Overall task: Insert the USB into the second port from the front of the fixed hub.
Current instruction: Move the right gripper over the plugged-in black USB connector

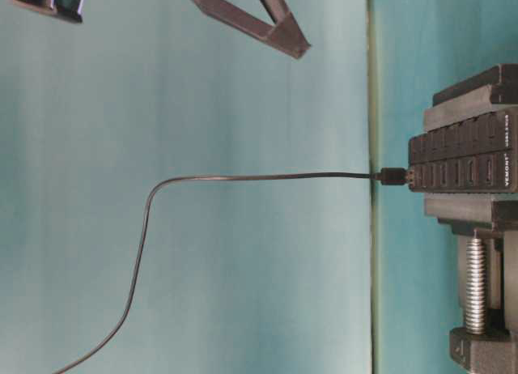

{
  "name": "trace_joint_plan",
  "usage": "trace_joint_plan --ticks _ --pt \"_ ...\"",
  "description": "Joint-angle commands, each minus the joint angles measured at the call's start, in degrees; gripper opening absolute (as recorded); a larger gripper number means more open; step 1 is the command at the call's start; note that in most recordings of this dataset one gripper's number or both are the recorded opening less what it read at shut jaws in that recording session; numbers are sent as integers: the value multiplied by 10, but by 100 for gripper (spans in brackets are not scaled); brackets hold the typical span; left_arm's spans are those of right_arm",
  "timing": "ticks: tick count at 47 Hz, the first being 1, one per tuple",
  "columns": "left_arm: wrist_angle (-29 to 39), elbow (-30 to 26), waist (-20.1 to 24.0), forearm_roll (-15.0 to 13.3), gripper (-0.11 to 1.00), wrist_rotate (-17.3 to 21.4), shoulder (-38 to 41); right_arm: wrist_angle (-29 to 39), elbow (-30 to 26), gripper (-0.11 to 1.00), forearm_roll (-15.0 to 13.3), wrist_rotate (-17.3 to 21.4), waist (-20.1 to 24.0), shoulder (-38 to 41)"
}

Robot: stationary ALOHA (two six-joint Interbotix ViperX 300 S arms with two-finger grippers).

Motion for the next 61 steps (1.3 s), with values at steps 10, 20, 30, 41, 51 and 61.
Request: trace_joint_plan --ticks 10,20,30,41,51,61 --pt "3 -14 -1 1 0 -1 -1 -2 -43 2 0 -47 -24 39" --pt "3 -14 -3 1 0 -1 -1 14 -60 2 0 -76 -36 69" --pt "3 -14 -3 2 0 -1 0 11 -77 2 -1 -103 -44 95" --pt "4 -14 -3 2 0 -1 -1 -1 -97 2 0 -125 -49 129" --pt "4 -12 -3 2 0 -1 0 -25 -106 2 0 -131 -51 156" --pt "4 -11 -4 1 0 -1 -1 -37 -113 2 -1 -131 -53 172"
